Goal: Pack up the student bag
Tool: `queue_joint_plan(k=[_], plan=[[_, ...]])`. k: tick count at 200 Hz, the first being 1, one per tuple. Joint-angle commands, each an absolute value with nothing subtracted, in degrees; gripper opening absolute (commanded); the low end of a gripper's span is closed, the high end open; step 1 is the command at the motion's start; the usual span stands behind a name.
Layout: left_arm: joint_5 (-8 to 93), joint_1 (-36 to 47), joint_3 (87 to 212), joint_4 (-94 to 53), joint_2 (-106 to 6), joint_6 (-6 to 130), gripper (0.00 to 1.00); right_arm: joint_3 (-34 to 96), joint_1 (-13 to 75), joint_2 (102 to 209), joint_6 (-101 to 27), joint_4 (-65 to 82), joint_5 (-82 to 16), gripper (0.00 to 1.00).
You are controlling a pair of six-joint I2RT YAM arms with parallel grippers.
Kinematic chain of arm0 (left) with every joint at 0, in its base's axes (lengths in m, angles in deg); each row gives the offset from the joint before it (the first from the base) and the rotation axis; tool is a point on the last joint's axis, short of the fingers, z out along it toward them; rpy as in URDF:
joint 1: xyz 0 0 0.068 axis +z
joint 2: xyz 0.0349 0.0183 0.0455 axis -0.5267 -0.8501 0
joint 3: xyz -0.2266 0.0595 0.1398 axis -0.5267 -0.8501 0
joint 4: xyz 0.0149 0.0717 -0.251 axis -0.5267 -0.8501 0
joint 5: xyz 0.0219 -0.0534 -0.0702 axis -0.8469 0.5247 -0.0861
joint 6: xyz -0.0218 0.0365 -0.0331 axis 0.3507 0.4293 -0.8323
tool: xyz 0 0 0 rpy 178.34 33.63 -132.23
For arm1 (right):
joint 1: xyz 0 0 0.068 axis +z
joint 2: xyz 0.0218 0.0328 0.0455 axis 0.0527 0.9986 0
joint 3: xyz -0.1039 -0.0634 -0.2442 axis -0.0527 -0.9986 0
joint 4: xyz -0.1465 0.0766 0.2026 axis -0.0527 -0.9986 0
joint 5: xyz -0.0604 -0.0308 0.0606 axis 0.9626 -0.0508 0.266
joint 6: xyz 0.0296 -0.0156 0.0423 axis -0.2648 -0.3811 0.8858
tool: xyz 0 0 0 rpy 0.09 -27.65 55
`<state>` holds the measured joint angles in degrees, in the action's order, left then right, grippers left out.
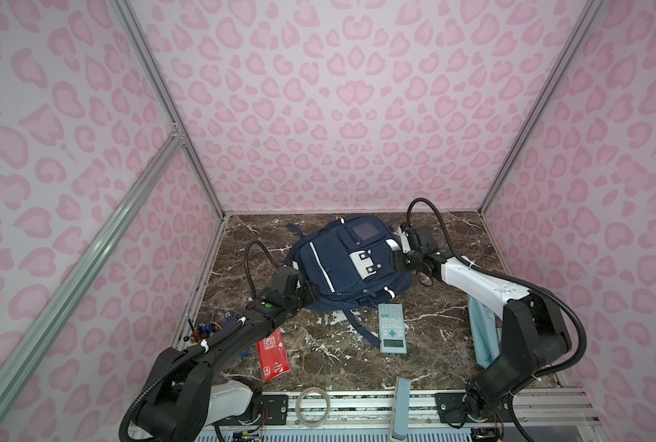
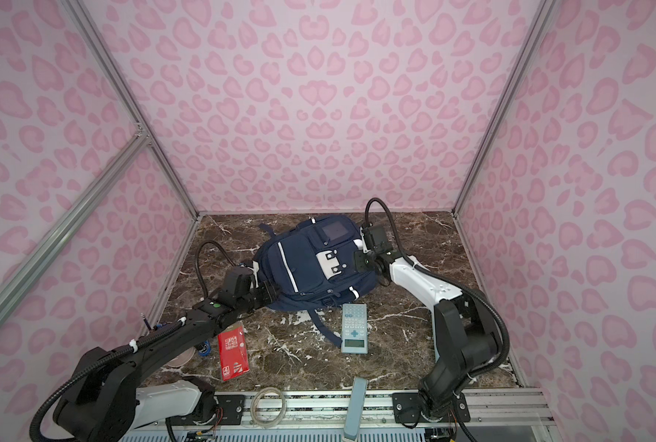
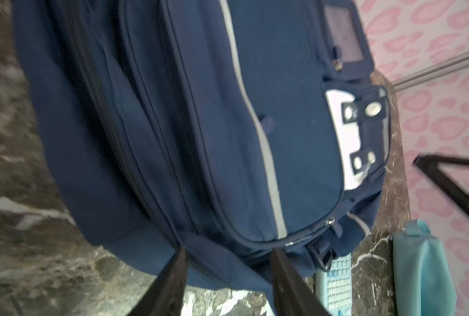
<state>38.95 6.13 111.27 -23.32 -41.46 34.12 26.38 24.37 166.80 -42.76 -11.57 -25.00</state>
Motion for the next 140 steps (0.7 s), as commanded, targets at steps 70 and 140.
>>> queue_joint_plan(k=[70, 140], plan=[[35.3, 12.0, 110.5, -17.1, -52.8, 35.0, 0.26, 22.6, 31.5, 173.2, -41.1, -25.2, -21.8, 0.55], [29.4, 14.1, 115.6, -26.3, -45.2, 38.7, 0.38, 18.9, 40.8, 161.3, -45.7, -26.2, -17.6, 0.63]])
